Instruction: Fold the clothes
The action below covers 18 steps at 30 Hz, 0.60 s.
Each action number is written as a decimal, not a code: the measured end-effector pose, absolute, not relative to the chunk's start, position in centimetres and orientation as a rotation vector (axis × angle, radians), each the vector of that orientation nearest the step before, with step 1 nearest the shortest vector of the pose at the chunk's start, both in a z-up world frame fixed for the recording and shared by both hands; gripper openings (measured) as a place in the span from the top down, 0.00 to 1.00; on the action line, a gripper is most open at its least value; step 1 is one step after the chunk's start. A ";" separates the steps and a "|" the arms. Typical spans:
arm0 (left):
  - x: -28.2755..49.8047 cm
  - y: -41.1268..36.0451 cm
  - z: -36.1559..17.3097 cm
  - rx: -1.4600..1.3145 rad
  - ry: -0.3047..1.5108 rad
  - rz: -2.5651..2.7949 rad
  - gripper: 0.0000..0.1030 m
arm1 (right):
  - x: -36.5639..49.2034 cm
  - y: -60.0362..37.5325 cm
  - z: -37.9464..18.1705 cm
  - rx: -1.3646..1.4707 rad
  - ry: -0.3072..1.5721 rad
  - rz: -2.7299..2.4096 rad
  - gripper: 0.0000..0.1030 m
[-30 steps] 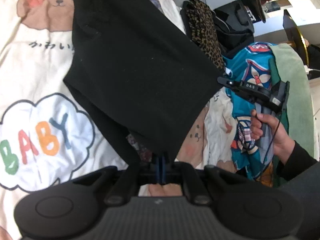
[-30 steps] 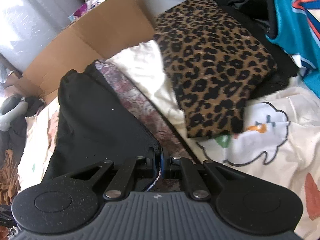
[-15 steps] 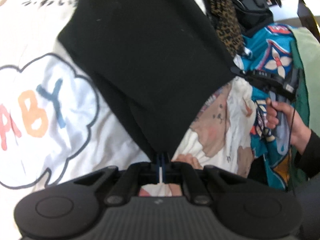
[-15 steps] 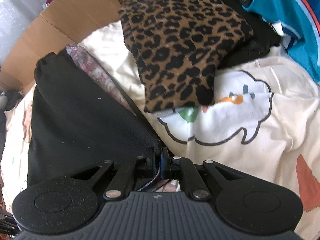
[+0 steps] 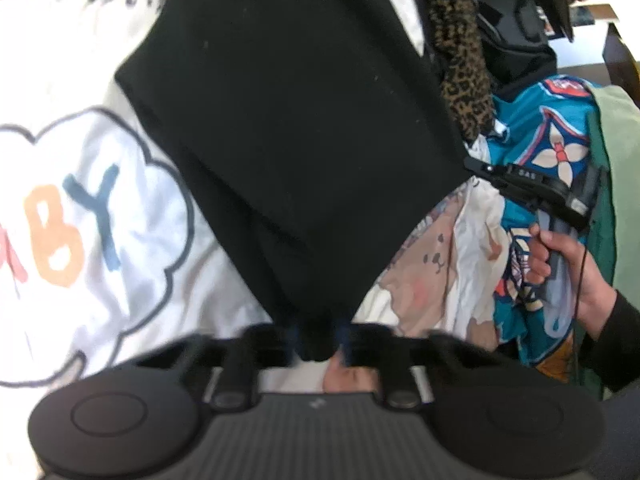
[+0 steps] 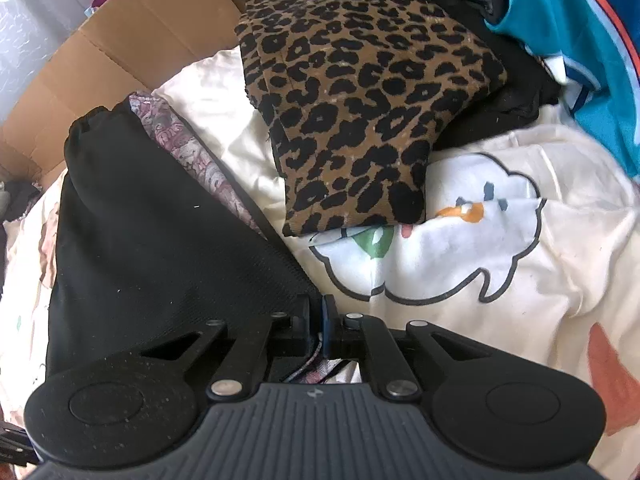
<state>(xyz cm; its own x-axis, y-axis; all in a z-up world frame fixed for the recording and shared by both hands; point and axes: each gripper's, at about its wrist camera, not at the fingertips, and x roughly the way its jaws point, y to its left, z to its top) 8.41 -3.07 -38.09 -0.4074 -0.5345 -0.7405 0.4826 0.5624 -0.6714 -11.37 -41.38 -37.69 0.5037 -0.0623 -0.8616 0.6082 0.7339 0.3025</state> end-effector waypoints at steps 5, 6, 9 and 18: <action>8.2 -2.8 -37.6 -0.041 1.640 -1.143 0.98 | -11.6 -41.4 -37.2 0.619 0.976 -0.431 0.97; 8.3 -2.7 -37.6 -0.042 1.641 -1.142 0.98 | -11.7 -41.4 -37.1 0.614 0.978 -0.431 0.97; 8.5 -2.3 -37.7 -0.045 1.645 -1.146 0.99 | -12.0 -41.4 -37.4 0.620 0.987 -0.437 0.97; 8.1 -3.0 -38.5 -0.004 1.647 -1.158 0.99 | -12.4 -41.7 -38.6 0.590 1.022 -0.466 0.97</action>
<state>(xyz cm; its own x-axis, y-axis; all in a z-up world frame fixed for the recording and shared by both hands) 8.07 -3.01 -38.52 -0.4284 -0.5219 -0.7376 0.5175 0.5275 -0.6738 -12.44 -41.74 -38.62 0.4496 -0.0873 -0.8889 0.6136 0.7534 0.2364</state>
